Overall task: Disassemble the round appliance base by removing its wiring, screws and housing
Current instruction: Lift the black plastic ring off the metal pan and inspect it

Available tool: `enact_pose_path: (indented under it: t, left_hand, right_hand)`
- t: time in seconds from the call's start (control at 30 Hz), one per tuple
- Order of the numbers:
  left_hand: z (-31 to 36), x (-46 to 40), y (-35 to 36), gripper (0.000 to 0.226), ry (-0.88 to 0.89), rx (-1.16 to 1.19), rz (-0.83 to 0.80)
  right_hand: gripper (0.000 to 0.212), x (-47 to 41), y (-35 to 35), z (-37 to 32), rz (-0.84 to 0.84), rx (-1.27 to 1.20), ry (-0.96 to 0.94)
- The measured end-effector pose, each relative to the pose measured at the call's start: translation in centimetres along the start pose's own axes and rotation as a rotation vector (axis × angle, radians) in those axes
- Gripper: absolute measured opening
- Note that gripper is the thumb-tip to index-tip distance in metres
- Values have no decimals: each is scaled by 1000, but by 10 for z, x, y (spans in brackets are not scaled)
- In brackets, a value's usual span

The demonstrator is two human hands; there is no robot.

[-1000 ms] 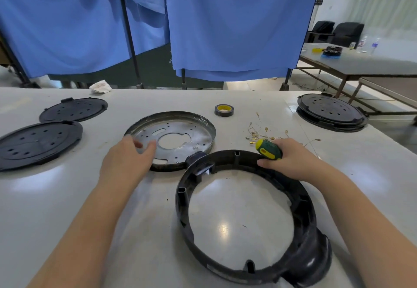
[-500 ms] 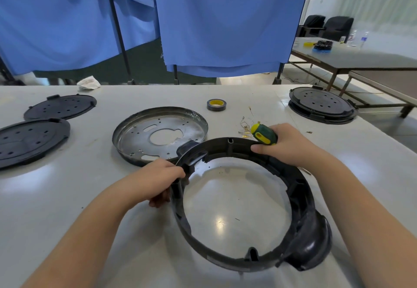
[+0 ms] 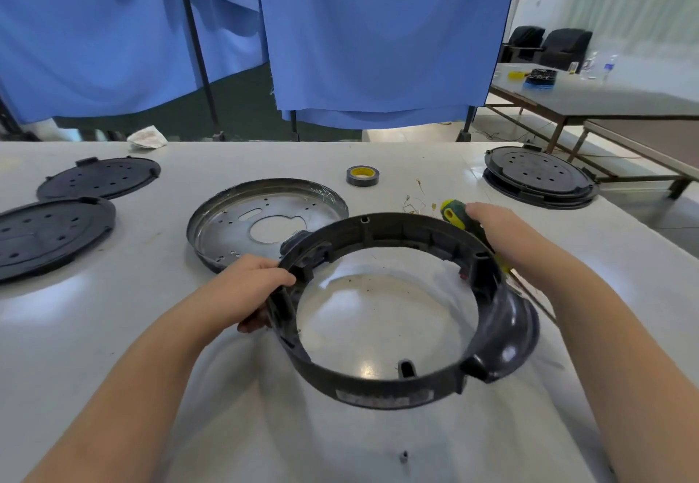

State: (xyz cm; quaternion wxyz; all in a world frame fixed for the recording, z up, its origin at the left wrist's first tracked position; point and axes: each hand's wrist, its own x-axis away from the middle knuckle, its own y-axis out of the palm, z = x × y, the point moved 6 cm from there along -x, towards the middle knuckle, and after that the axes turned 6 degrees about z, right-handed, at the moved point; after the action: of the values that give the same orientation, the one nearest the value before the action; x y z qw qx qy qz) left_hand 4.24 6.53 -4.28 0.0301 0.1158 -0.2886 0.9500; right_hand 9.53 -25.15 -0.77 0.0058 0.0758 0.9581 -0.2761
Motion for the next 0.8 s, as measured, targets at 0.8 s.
enact_pose_path:
  t: [0.8]
  left_hand:
    - [-8,-10,-15,18,6,186,113]
  right_hand:
    - [56,5,-55,63,380,467,211]
